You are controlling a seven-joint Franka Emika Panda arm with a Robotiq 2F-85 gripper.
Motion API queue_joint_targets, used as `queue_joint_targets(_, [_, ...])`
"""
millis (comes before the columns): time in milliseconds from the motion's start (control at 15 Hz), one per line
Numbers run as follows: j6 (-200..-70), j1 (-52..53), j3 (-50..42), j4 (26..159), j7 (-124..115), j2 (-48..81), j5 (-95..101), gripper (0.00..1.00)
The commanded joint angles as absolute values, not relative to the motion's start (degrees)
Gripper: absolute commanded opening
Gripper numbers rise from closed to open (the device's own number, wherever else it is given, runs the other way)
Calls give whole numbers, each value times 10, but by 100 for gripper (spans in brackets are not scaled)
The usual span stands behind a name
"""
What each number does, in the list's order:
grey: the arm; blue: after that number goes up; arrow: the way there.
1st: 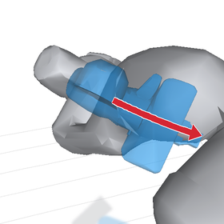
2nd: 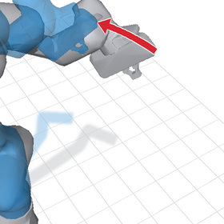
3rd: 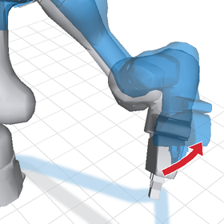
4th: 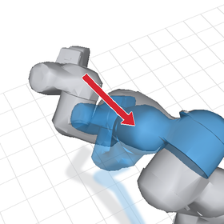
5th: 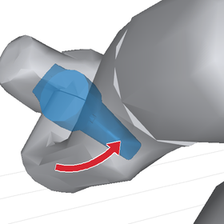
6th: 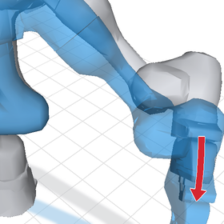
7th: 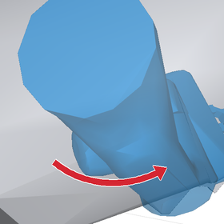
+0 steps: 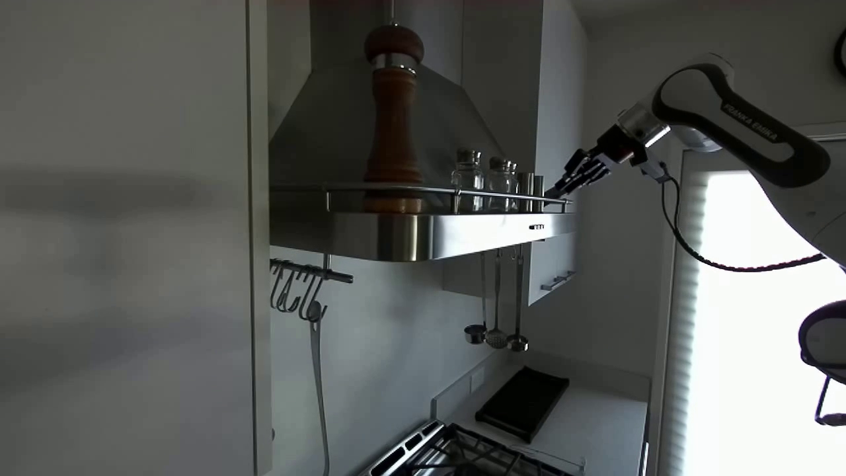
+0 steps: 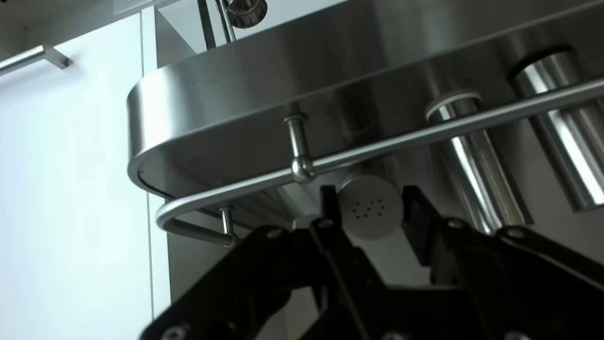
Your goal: Put the silver salt shaker on the stove fan
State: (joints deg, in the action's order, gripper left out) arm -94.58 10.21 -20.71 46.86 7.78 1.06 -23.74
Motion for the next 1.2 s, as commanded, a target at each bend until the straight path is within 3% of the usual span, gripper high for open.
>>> queue_joint_targets(0, [-897, 11, -148, 398, 17, 47, -270, 12])
queue_joint_targets(267, [-876, -40, -110, 345, -64, 75, -275, 12])
queue_joint_targets(1133, [-800, 2, -130, 301, 5, 74, -165, 12])
